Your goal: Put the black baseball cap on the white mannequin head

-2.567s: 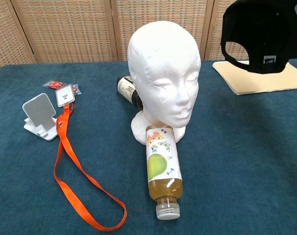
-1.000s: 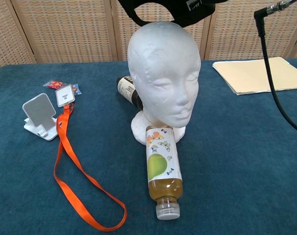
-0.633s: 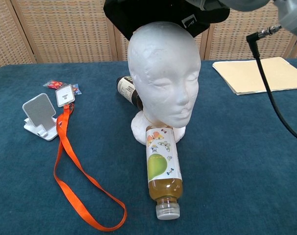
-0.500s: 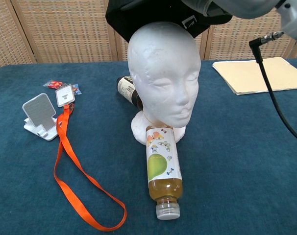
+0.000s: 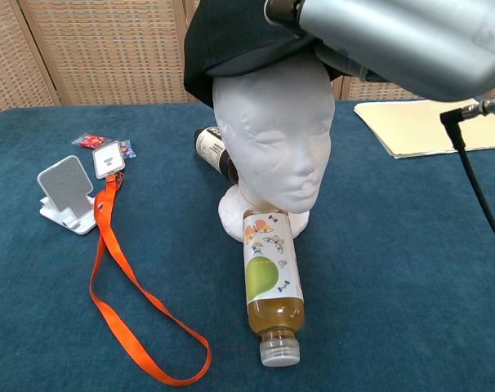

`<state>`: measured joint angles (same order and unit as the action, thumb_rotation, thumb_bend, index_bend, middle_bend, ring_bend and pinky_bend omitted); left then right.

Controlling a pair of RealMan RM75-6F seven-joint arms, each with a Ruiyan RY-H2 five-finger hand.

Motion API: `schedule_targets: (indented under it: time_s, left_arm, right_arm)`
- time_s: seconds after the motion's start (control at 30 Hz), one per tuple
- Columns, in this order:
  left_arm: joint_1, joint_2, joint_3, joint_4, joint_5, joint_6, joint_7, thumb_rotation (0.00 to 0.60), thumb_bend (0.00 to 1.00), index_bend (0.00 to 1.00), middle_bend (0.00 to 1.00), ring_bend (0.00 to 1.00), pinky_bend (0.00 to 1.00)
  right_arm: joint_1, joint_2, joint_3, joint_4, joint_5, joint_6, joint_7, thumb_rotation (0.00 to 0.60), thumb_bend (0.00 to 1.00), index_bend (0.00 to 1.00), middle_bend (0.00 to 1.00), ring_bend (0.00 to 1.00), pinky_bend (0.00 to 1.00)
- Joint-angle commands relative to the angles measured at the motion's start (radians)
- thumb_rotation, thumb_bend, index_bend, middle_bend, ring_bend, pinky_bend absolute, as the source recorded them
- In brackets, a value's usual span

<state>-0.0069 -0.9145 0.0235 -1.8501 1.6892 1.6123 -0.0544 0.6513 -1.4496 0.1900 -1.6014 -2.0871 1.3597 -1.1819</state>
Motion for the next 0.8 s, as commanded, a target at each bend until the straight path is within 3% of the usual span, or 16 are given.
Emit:
schedule_targets:
  time_s: [0.03,0.53,0.63,0.7,0.8]
  left_arm:
    - [0.000,0.000,0.001,-0.001,0.001,-0.001,0.001,0.600,0.00,0.00,0.00,0.00,0.00]
    - [-0.002,0.005,-0.001,0.000,-0.003,-0.002,-0.011,0.600,0.00,0.00,0.00,0.00,0.00]
    - [-0.003,0.005,-0.001,0.000,-0.005,-0.004,-0.010,0.600,0.00,0.00,0.00,0.00,0.00]
    - [-0.004,0.005,-0.001,-0.001,-0.003,-0.005,-0.008,0.600,0.00,0.00,0.00,0.00,0.00]
    - [-0.003,0.004,0.000,-0.002,-0.002,-0.004,-0.006,0.600,0.00,0.00,0.00,0.00,0.00]
  right_arm:
    - [-0.012,-0.002,-0.015,-0.011,-0.006,-0.018,-0.017,0.600,0.56,0.80,1.00,1.00,1.00]
    - [-0.025,-0.028,-0.010,0.022,0.011,-0.042,-0.006,0.600,0.53,0.79,1.00,1.00,1.00]
    - [-0.025,-0.028,-0.016,0.029,-0.001,-0.038,0.000,0.600,0.42,0.72,1.00,1.00,1.00]
    - [-0.027,-0.030,-0.018,0.036,-0.005,-0.030,0.011,0.600,0.25,0.61,1.00,1.00,1.00]
    - [-0.032,-0.032,-0.017,0.040,-0.003,-0.026,0.017,0.600,0.15,0.53,1.00,1.00,1.00]
